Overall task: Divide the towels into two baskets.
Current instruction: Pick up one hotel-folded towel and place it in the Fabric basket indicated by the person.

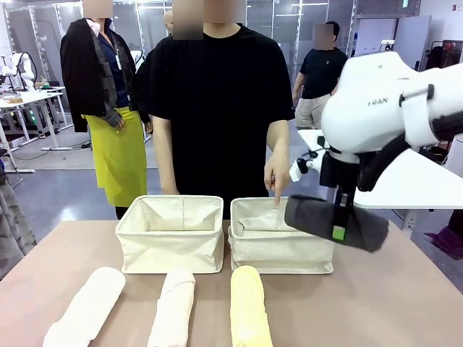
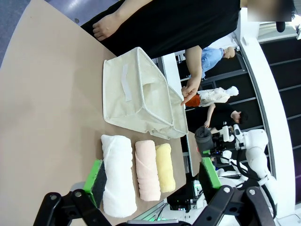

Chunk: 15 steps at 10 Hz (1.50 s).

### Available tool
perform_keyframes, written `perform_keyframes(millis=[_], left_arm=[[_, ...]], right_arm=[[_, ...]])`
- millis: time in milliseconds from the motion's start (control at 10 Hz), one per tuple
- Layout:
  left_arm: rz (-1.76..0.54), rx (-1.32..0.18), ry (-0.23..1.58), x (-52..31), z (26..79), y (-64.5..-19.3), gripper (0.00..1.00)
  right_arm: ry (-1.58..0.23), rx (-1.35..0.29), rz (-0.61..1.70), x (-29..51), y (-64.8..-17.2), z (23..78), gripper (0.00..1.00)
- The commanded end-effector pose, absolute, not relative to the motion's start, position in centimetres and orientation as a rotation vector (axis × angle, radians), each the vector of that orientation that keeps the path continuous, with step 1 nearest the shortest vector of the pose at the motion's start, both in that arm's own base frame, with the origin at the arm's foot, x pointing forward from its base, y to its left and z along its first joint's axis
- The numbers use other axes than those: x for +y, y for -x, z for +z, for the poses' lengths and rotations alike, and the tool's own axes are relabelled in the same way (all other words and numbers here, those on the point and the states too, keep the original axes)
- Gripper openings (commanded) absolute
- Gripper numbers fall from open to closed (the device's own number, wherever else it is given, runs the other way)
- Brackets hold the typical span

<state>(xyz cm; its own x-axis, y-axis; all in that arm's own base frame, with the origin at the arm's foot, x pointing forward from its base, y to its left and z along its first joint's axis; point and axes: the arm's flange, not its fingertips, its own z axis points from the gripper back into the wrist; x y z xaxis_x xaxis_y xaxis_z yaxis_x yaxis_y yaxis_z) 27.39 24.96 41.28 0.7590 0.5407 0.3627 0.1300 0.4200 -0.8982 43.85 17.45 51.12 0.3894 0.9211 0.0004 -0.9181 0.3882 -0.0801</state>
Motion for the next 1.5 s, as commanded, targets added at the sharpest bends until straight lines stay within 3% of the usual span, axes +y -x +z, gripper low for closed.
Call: perform_keyframes(millis=[0, 200, 300, 600, 900, 1400], left_arm=[[0.285, -0.706, 1.134, 25.1, 41.4, -27.2, 1.00], [0.285, -0.706, 1.134, 25.1, 41.4, -27.2, 1.00], [0.285, -0.706, 1.134, 25.1, 41.4, -27.2, 1.00], [0.285, -0.706, 1.134, 25.1, 41.4, -27.2, 1.00], [0.285, -0.706, 1.134, 25.1, 41.4, -27.2, 1.00], [0.285, -0.706, 1.134, 25.1, 41.4, -27.2, 1.00]], right_arm=[[0.136, -0.109, 1.426, 18.4, -46.4, 53.1, 0.59], [0.136, -0.097, 1.493, 20.0, -48.3, 52.8, 0.59], [0.130, -0.081, 1.399, 19.1, -46.1, 53.4, 0.59], [0.130, -0.081, 1.399, 19.1, -46.1, 53.4, 0.59], [0.152, -0.133, 1.659, 21.5, -50.6, 53.0, 0.59], [0.215, -0.027, 1.792, 25.3, -59.1, 51.1, 0.59]])
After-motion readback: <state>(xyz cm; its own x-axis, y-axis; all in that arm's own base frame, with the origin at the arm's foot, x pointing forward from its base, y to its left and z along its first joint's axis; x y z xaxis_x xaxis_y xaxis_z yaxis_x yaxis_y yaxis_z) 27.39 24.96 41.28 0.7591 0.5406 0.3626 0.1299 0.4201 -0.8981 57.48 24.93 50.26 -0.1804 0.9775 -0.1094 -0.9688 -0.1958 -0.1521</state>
